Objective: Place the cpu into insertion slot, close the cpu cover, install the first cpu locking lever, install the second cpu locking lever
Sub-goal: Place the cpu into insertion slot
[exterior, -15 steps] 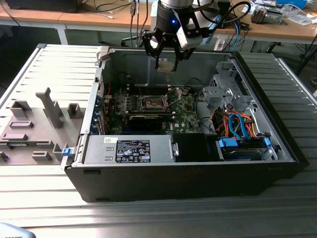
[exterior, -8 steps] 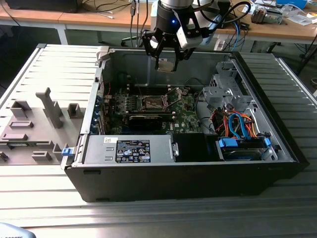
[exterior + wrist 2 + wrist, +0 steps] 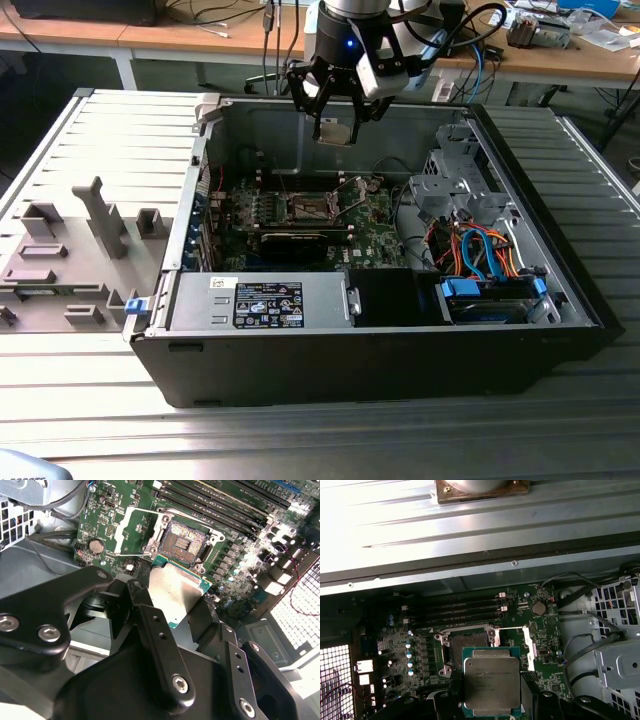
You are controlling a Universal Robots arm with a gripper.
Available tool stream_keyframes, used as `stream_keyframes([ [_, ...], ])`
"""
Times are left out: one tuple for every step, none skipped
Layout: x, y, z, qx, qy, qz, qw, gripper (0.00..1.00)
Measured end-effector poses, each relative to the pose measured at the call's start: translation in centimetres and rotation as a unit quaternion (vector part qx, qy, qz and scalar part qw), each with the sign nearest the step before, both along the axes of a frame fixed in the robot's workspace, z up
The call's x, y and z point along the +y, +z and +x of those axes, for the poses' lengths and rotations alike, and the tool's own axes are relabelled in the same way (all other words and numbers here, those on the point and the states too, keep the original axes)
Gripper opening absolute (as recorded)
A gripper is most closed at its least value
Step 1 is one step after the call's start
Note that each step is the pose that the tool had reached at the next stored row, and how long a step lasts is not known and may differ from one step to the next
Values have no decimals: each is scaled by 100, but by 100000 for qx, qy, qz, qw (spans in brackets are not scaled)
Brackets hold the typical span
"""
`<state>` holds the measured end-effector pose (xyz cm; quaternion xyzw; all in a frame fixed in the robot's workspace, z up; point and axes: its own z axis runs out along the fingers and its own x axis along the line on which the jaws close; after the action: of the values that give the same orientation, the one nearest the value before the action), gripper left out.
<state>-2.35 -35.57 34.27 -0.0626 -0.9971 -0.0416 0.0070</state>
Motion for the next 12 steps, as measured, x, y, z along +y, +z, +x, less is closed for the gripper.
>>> stream_keyframes([
  [0, 0, 0, 0, -19, -2, 100000, 55],
  [0, 0, 0, 1, -45, 0, 100000, 55],
  [0, 0, 0, -1, -65, -1, 100000, 55],
  [0, 0, 0, -1, -84, 0, 100000, 55],
  [0, 0, 0, -2, -102, -1, 100000, 55],
  [0, 0, 0, 1, -130, -1, 100000, 55],
  [0, 0, 0, 1, -149, 1, 100000, 55],
  [0, 0, 0, 1, -173, -1, 100000, 55],
  [0, 0, 0, 1, -192, -2, 100000, 55],
  [0, 0, 0, 0, -219, 0, 100000, 55],
  [0, 0, 0, 0, -259, 0, 100000, 55],
  [0, 0, 0, -1, -287, 0, 100000, 55],
])
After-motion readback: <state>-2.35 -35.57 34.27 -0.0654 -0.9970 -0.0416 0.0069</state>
